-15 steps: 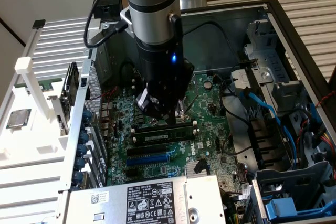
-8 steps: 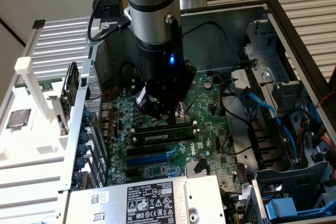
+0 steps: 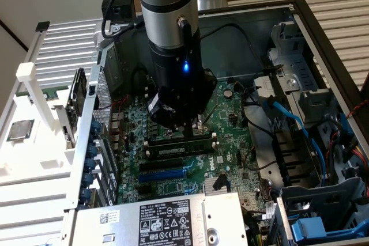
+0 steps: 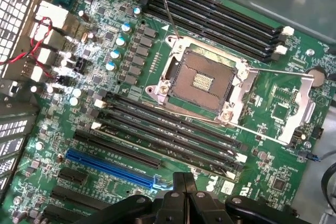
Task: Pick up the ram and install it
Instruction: 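Press down the ram until it locks into place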
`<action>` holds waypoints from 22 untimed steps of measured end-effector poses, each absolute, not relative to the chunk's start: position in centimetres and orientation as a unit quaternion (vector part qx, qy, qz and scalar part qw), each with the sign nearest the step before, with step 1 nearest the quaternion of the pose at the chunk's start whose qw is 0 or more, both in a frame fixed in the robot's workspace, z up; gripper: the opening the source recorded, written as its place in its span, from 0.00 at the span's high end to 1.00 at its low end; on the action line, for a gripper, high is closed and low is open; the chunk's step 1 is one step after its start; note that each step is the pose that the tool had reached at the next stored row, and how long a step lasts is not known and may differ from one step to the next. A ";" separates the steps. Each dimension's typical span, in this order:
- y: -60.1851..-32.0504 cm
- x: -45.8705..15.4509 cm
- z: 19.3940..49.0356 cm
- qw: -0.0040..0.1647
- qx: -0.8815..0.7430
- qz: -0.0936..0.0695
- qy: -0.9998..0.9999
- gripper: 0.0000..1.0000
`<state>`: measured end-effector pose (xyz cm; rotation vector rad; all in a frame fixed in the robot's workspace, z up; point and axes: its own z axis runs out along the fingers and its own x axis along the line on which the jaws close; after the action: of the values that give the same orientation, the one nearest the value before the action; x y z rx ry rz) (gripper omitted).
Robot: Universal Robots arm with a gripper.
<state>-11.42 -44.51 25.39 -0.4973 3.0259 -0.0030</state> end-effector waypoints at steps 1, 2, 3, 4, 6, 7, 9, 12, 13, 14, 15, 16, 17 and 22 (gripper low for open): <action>-44.5 -11.4 25.4 0.037 -0.154 -0.001 0.987 0.90; -44.5 -11.4 25.4 0.037 -0.146 -0.002 0.989 0.90; -44.5 -11.4 25.4 0.037 -0.139 -0.002 0.990 0.90; -44.5 -11.4 25.4 0.037 -0.130 -0.002 0.991 0.90; -44.5 -11.4 25.4 0.037 -0.116 -0.003 0.993 0.90; -44.5 -11.4 25.4 0.037 -0.109 -0.003 0.993 0.90; -44.5 -11.4 25.4 0.037 -0.094 -0.004 0.995 0.90; -44.5 -11.4 25.4 0.037 -0.073 -0.004 0.997 0.90; -44.5 -11.4 25.4 0.037 -0.066 -0.005 0.997 0.90; -44.5 -11.4 25.4 0.037 -0.059 -0.005 0.998 0.90; -44.5 -11.4 25.4 0.037 -0.054 -0.005 0.998 0.90; -44.5 -11.4 25.4 0.037 -0.050 -0.005 0.998 0.90; -44.5 -11.4 25.4 0.037 -0.048 -0.005 0.998 0.90; -44.3 -11.4 25.4 0.037 -0.041 -0.006 0.998 0.90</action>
<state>-11.43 -44.33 25.39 -0.1248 3.0648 -0.0171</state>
